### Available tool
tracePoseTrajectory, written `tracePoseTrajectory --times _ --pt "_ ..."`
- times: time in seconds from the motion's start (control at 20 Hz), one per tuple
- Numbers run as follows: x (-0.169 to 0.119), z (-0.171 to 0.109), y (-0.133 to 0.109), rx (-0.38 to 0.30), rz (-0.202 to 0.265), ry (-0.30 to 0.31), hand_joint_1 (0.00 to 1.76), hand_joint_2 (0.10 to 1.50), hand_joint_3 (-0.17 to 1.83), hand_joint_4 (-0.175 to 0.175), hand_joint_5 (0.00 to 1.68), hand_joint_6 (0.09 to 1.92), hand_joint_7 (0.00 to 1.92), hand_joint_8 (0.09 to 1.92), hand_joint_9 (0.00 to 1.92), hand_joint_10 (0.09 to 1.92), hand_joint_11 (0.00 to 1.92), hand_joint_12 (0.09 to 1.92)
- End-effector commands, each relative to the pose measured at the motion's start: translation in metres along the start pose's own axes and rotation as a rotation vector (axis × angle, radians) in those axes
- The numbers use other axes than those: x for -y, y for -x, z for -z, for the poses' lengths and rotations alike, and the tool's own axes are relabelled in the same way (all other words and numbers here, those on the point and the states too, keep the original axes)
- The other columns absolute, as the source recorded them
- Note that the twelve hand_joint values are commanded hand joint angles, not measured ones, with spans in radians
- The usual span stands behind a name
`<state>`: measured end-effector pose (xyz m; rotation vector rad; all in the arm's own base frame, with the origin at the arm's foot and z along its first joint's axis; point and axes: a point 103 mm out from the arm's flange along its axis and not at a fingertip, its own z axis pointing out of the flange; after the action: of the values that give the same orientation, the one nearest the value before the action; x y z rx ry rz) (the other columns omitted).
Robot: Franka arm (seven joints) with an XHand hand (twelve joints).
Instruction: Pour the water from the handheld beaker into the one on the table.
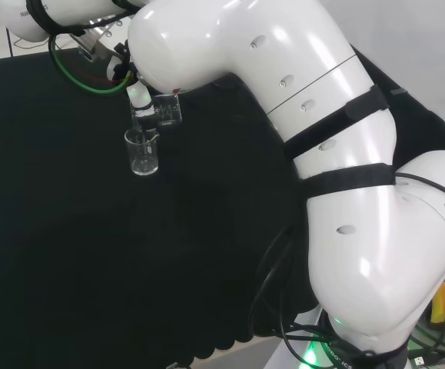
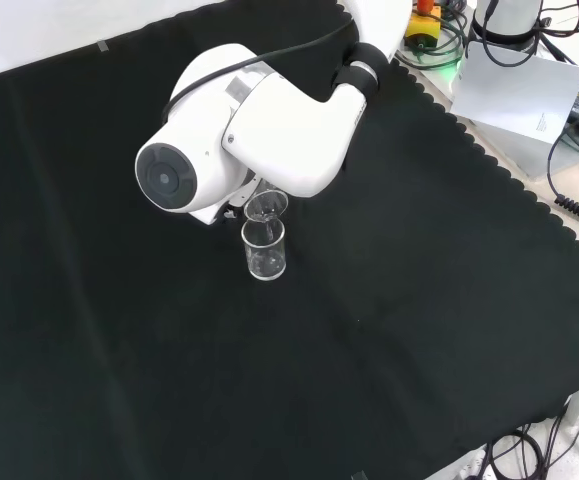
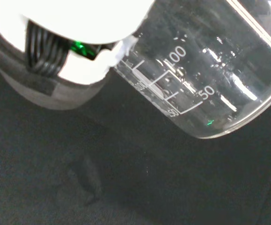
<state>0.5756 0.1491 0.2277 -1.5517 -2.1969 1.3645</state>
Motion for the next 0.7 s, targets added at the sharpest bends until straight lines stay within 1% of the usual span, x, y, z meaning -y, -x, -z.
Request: tracePoseTrajectory --times 0.05,0.7 --pt "0.0014 0.0017 -0.0015 0.011 -0.012 -0.006 1.28 0.61 0.75 0.043 1.19 0.82 1.34 0.63 1.34 0.43 1.13 0.87" --pt "0.0033 0.0020 -0.0001 0.018 -0.027 -0.016 1.28 0.61 0.76 0.043 1.19 0.82 1.34 0.63 1.34 0.44 1.13 0.87"
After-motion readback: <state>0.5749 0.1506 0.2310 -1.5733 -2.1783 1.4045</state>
